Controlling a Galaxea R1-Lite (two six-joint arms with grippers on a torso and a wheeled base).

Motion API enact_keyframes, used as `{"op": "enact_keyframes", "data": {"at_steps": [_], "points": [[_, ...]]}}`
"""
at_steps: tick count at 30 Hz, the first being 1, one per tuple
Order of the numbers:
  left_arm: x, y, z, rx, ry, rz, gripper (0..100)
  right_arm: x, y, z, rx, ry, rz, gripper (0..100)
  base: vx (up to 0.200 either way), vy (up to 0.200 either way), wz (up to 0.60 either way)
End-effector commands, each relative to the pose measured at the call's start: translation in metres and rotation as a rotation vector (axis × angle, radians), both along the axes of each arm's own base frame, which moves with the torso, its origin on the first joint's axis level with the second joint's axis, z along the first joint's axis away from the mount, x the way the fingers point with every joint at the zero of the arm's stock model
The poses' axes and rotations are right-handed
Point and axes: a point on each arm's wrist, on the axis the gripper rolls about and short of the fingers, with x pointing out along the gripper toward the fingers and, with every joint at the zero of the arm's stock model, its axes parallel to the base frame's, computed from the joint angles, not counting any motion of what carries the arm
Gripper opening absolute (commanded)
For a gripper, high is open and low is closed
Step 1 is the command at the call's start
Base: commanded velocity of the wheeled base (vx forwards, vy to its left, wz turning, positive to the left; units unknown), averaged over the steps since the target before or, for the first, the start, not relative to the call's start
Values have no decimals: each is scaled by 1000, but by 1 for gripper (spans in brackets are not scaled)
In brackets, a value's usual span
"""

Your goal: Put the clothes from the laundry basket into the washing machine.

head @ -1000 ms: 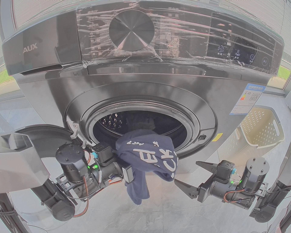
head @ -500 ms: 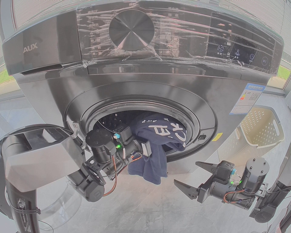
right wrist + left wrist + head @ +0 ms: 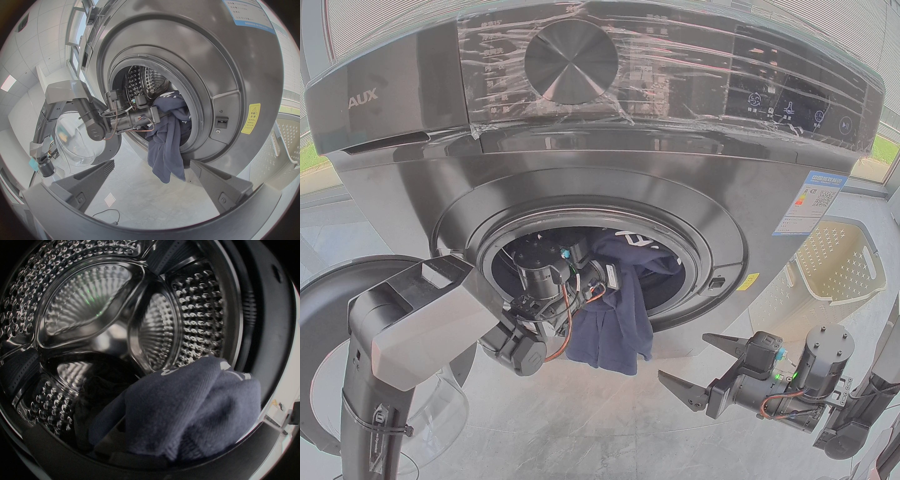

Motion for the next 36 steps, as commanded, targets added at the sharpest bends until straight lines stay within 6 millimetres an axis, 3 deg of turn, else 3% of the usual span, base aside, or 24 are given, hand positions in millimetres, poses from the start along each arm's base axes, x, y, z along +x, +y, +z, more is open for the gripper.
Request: {"op": "enact_keyframes", "data": {"at_steps": [1, 6, 14, 15, 20, 26, 32, 36], "points": [[40, 7, -8, -22, -12, 124, 0, 0, 0, -1, -3, 4, 1, 100, 0, 0, 0], [60, 16, 8, -65, -45, 197, 0, 1, 0, -2, -4, 5, -1, 100, 0, 0, 0], [59, 14, 8, -100, 0, 205, 0, 1, 0, -2, -4, 5, 1, 100, 0, 0, 0], [58, 13, 9, -102, 0, 201, 100, 1, 0, -2, -5, 7, 1, 100, 0, 0, 0], [48, 12, 14, -89, 31, 192, 100, 1, 0, -2, -4, 5, 1, 100, 0, 0, 0], [19, 15, 17, -22, 232, 140, 100, 0, 1, -2, -4, 5, 2, 100, 0, 0, 0], [-4, 9, 1, 57, 329, 53, 100, 0, 0, -1, -2, 3, 1, 100, 0, 0, 0], [-10, 2, -12, 90, 354, 34, 100, 0, 1, -1, -2, 1, 1, 100, 0, 0, 0]]}}
